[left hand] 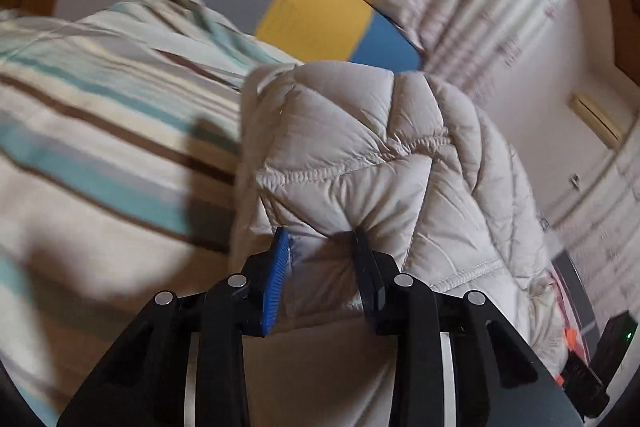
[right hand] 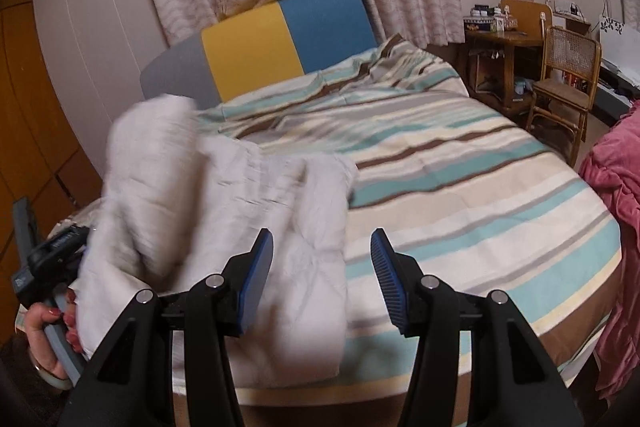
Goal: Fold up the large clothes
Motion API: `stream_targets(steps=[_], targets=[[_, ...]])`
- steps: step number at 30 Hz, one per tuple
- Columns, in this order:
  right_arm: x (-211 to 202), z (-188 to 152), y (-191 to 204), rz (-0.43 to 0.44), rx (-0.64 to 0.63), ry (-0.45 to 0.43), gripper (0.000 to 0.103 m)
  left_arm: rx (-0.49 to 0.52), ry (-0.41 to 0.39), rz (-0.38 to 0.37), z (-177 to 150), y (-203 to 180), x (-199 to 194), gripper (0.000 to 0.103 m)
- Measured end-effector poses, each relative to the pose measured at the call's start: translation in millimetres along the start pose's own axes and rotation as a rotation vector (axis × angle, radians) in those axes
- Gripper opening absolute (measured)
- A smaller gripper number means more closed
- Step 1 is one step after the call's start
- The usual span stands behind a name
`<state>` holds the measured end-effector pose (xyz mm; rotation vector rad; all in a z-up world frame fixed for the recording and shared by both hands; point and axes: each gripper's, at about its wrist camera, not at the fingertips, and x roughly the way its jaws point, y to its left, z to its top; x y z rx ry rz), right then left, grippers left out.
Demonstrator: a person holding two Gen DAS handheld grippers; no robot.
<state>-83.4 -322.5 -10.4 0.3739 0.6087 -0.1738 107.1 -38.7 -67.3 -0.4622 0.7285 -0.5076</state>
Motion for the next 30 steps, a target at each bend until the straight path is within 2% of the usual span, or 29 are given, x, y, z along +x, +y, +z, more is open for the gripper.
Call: stream_targets(steps=[7,13,16,20,26,30], targets=[[-7.7,43.7,18.5,0.053,-0.038,-0.089,0.050,0.197,0.070,0.050,1.9,-66.2,35.2,0.033],[27.3,82.6,46.2,0.103,-0.098,-0.069,0.046,0.322,0.125,0.139,8.6,-100.7,73.3,0.033],[59.1,95.4,57.7,0.099,-0.144,-0.026,0.043,0.350,0.130,0.172,9.6,-102.3,80.6,0.033],[110.3,90.4,51.5,0.010,-0.180,0.044,0.031,0.356,0.129,0.187,10.7,-101.8,91.2,0.033],[146.6,69.5,21.6,-0.024,-0.118,0.073,0.031,0.360,0.134,0.181,3.1,-103.9,100.8,0.035],[160.9,65.0,2.3,-0.013,-0.063,0.089,0.031,0.359,0.135,0.180,1.7,-101.9,106.2,0.035]])
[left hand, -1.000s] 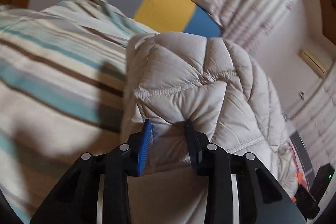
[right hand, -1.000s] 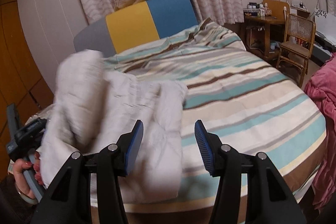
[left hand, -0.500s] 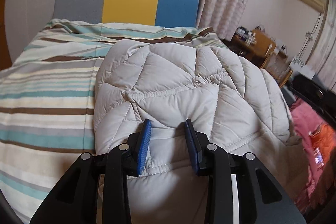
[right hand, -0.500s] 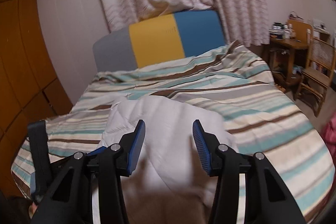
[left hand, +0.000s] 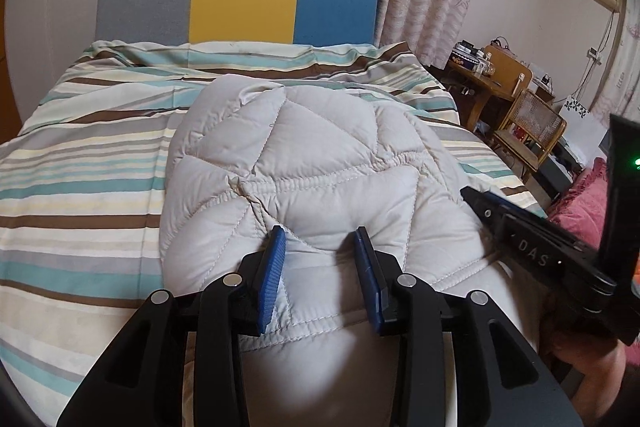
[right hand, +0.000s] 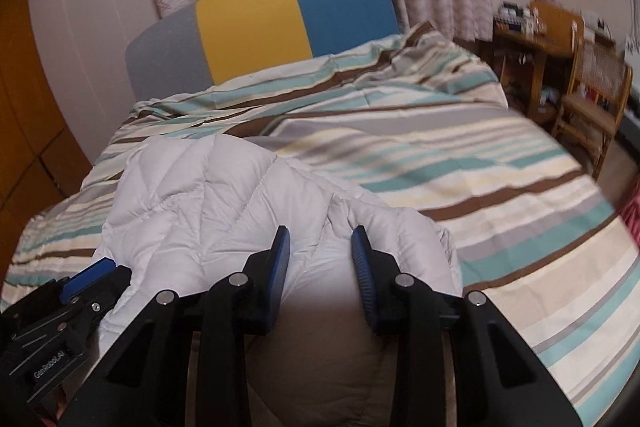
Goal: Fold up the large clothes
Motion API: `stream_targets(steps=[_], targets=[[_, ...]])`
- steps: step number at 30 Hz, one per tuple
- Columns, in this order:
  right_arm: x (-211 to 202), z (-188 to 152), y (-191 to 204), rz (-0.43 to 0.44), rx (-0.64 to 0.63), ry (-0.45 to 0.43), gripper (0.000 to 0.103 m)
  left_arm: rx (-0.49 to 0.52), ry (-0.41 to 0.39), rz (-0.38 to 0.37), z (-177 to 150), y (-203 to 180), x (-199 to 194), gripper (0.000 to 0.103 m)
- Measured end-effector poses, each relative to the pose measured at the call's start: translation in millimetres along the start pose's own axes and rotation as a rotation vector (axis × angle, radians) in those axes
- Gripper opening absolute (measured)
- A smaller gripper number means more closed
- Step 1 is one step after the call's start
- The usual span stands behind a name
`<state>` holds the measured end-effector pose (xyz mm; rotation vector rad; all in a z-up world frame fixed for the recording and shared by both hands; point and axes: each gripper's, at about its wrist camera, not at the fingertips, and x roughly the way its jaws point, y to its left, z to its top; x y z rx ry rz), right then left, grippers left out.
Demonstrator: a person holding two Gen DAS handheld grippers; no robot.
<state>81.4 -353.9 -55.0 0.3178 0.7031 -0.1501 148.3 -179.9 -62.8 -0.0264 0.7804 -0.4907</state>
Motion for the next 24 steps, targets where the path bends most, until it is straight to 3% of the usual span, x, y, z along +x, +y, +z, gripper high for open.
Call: stream_targets(steps=[9,11,14,17,19,24], targets=[[20.6,-10.2,-6.2,-0.027,0.018,-0.001,0.031,0.001,-0.035,0.014,-8.6,-1.6,1.5,0.035],[22.8,-12.4,-7.7,-0.022,0.023,-0.002,0.031,-0.010,-0.036,0.007,-5.8,-4.4,-3.7,0.046],[25.7,-14.4,-13.0,-0.007,0.052,0.000,0.031,-0.024,-0.038,-0.020,10.6,-13.3,-13.7,0.084],[24.9,-15.2,-15.1,-0.001,0.064,-0.002,0.031,0.021,-0.095,0.036,38.0,-27.5,-17.8,0.086],[24.2,-15.2,-14.9,0.000,0.064,-0.004,0.031,0.018,-0.088,0.079,52.0,-29.4,-7.3,0.086],[23.5,-16.3,-16.4,0.008,0.074,-0.007,0.031,-0.033,0.067,0.196,69.1,-22.0,55.9,0.086]])
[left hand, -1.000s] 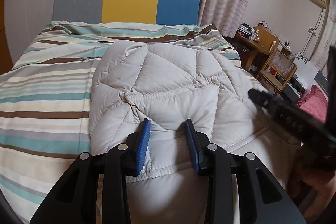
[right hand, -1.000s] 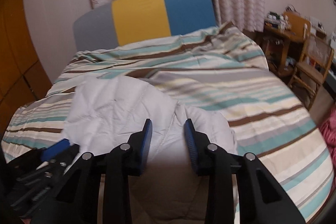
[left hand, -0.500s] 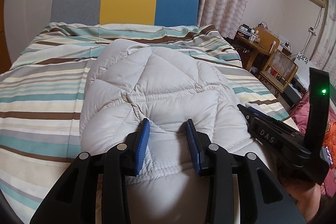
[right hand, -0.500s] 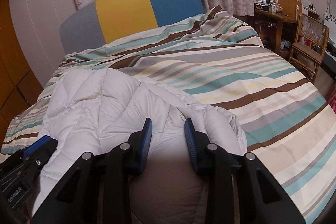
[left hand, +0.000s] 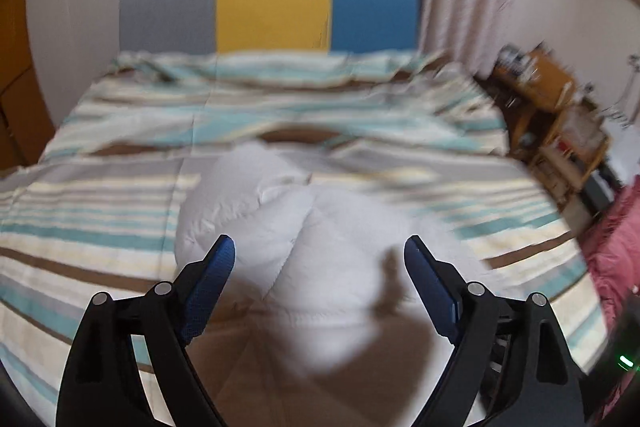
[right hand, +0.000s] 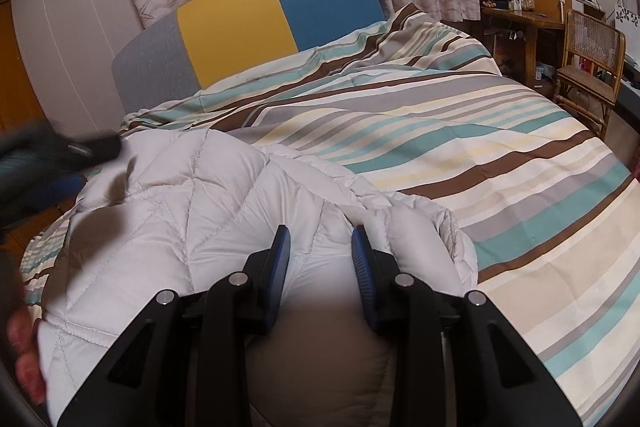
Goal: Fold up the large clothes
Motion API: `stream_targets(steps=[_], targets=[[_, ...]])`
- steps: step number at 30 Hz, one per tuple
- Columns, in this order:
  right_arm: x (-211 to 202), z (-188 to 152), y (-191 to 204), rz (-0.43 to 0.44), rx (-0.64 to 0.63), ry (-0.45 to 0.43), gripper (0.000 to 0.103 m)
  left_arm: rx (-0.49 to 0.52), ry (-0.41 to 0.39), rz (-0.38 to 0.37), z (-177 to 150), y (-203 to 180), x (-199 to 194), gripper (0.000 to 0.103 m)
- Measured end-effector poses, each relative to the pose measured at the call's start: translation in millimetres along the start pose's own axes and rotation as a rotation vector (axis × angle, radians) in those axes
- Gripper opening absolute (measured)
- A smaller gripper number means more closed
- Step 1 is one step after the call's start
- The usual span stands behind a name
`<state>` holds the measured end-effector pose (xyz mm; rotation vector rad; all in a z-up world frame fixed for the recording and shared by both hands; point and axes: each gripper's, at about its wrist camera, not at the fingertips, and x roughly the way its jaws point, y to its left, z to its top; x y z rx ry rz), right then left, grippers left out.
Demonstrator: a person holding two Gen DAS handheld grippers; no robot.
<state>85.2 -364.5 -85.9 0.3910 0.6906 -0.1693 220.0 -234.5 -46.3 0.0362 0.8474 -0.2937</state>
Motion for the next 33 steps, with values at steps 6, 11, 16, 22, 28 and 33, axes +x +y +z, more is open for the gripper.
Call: stream_targets(steps=[6,11,16,22,28,33], targets=[[5.3,1.6,-3.6,-0.002,0.007,0.015,0.030,0.072,-0.005,0.068,-21.8,-9.1,36.5,0.091],[12.2,2.3,-7.7,-0.005,0.016,0.026,0.031,0.108,-0.007,0.099,-27.4,-14.0,55.7,0.094],[11.3,2.6,-5.7,-0.010,-0.004,0.027,0.031,0.101,-0.027,0.104,-31.3,-14.4,48.0,0.095],[4.5,12.2,-0.4,-0.015,-0.056,0.077,0.032,0.122,-0.035,0.066,-48.8,-11.7,-1.4,0.096],[-14.4,35.4,9.3,-0.030,-0.029,0.023,0.037,0.168,-0.106,0.072,-73.7,-19.2,-24.5,0.100],[19.1,27.3,-1.8,-0.037,-0.050,0.065,0.036,0.098,-0.098,-0.020,-71.3,-7.1,-10.9,0.100]])
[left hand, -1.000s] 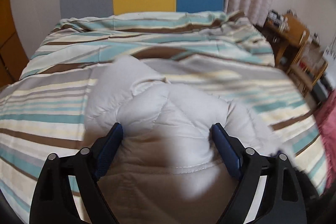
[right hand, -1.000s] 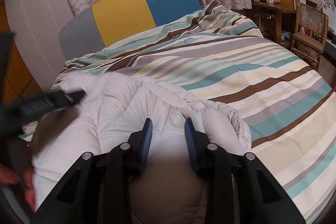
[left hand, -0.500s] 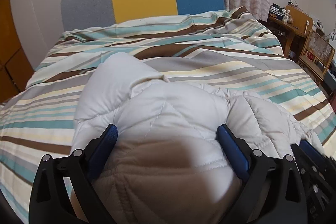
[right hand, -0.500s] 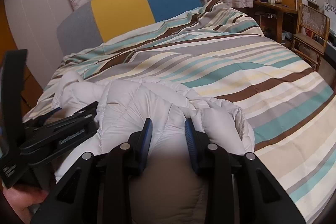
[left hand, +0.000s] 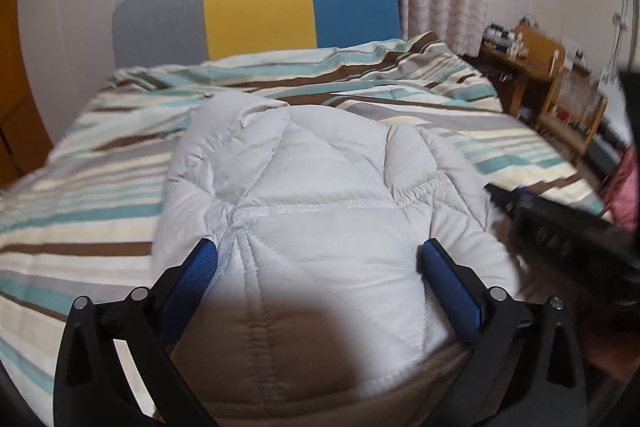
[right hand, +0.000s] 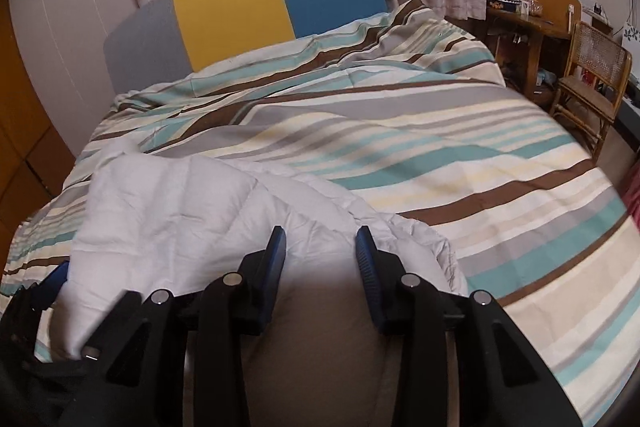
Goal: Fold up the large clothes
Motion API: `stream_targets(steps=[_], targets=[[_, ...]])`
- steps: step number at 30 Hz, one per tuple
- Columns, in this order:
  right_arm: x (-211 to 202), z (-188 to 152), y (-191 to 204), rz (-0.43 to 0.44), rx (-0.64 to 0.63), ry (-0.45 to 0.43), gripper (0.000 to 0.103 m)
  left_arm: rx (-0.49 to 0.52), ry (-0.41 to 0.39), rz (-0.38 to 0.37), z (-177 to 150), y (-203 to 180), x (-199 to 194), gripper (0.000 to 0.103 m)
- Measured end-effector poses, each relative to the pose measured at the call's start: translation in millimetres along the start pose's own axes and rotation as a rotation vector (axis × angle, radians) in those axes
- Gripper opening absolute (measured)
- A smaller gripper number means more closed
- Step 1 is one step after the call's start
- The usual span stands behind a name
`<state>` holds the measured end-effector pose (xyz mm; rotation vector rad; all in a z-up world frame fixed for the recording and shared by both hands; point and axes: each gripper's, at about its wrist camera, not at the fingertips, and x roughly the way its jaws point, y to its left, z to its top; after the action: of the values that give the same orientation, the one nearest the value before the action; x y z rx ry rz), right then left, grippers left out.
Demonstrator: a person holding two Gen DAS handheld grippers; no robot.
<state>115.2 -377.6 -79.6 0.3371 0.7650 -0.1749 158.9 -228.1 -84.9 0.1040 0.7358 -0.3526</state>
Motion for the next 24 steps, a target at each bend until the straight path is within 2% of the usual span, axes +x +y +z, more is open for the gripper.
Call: stream_targets(steps=[3,9,15,20,23,24], targets=[[11.2,-4.2,-12.0,0.029,0.056,-0.003,0.036,0.004,0.001,-0.006,0.0,-2.7,11.9,0.100],[21.2,-7.5,-19.3,0.019,0.100,-0.023,0.036,0.012,-0.005,-0.031,-1.6,-5.3,28.0,0.100],[13.3,-9.6,-18.8,0.038,0.091,-0.048,0.039,0.001,-0.044,-0.044,-5.9,-1.3,15.2,0.100],[-15.1,-21.2,-13.2,0.073,0.045,-0.117,0.062,0.014,-0.045,-0.080,-11.0,11.6,-15.5,0.100],[-35.7,-31.6,-10.0,0.042,0.013,-0.149,0.075,0.026,-0.029,-0.076,-15.6,22.2,-31.7,0.100],[-43.8,-36.0,-10.0,0.033,0.002,-0.157,0.077,0.022,-0.026,-0.077,-17.5,27.1,-35.6,0.100]])
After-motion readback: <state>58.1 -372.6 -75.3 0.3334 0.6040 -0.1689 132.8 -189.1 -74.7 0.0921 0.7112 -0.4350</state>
